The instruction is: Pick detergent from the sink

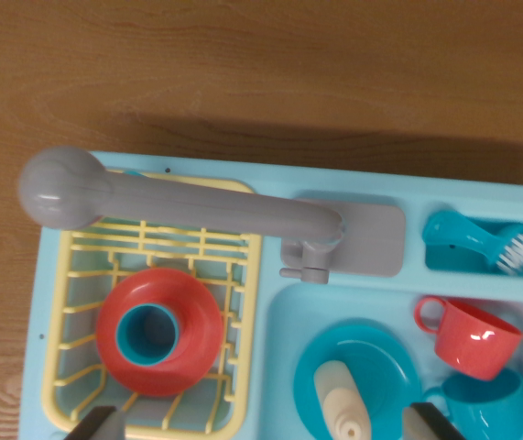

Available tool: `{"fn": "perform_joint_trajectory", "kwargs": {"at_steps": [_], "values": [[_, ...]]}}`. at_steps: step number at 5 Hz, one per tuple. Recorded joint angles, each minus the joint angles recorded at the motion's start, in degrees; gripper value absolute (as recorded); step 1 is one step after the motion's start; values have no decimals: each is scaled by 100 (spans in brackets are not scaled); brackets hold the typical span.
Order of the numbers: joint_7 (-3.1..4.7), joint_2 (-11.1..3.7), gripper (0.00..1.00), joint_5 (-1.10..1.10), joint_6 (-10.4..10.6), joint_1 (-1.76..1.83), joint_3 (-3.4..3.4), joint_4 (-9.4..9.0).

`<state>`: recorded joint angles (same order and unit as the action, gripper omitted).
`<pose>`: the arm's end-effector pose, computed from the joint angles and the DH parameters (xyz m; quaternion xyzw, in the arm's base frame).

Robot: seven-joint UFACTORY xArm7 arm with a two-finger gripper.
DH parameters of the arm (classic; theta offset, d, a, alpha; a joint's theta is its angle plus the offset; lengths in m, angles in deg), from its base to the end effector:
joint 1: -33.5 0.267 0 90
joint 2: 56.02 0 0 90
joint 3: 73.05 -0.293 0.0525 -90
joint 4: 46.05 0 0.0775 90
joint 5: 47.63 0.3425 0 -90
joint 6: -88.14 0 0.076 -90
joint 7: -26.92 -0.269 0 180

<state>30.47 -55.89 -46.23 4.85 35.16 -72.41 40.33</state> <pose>0.4892 0.0150 0.3524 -0.9988 -0.0388 -0.0284 0.0116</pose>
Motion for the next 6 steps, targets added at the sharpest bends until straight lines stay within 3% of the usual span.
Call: {"fn": "perform_joint_trajectory", "kwargs": {"at_steps": [1, 3, 4, 6], "values": [[0, 0, 0, 0, 0, 0, 0, 0], [297, -48, 0, 42, 423, -22, 57, -394], [297, -48, 0, 42, 423, -22, 57, -394], [634, -103, 0, 89, 901, -47, 121, -839]]}}
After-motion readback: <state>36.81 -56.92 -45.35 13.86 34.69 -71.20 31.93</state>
